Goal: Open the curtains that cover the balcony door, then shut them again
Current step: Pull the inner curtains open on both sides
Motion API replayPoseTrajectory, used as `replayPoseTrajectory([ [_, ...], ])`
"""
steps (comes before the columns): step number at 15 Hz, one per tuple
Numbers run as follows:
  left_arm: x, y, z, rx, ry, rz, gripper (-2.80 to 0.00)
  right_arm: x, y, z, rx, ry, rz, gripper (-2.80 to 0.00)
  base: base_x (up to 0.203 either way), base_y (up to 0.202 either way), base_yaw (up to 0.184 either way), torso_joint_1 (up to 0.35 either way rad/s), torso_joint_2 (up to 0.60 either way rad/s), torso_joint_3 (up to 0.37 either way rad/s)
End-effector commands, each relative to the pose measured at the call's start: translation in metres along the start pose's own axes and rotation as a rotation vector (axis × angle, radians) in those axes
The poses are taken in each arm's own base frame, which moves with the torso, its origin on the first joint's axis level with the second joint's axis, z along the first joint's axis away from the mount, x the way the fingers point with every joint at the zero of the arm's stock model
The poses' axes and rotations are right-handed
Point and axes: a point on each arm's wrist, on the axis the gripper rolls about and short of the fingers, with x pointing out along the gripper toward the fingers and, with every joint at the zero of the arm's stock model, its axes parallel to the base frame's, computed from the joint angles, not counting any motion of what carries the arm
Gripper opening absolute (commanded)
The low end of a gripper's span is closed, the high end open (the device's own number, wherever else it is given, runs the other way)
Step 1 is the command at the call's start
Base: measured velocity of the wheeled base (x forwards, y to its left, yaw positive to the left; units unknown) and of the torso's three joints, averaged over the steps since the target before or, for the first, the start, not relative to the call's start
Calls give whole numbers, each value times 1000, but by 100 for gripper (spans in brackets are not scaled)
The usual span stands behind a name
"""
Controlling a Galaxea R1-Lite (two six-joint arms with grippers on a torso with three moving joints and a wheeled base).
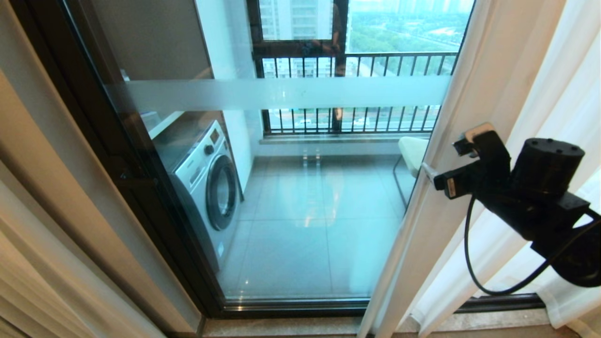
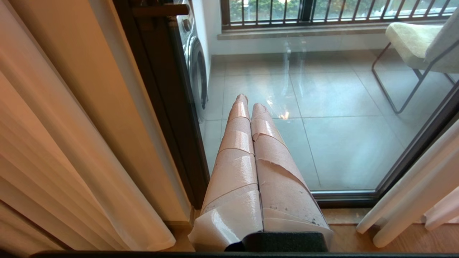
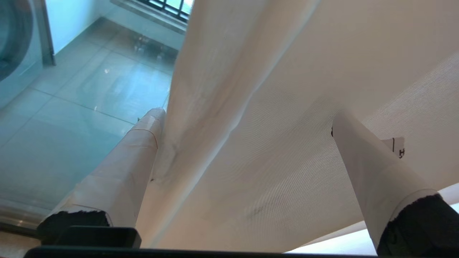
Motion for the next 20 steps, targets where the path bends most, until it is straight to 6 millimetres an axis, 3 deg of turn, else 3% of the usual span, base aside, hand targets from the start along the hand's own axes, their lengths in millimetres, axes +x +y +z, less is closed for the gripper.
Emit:
replayPoseTrajectory([
  [1,0,0,0,0,0,0,-280,3,-4,-1,-1,-2,-17,0,0,0,0,0,0,0],
  [3,0,0,0,1,0,0,-280,7,-5,-4,0,-3,-24,0,0,0,0,0,0,0],
  [4,0,0,0,0,0,0,-280,10,-5,-5,1,-11,-30,-280,0,0,0,0,0,0],
  [12,0,0,0,1,1,0,-280,12,-7,0,10,-50,-44,-280,0,0,0,0,0,0],
  [20,0,0,0,1,0,0,-280,-12,-9,2,30,-120,-41,-280,0,0,0,0,0,0],
])
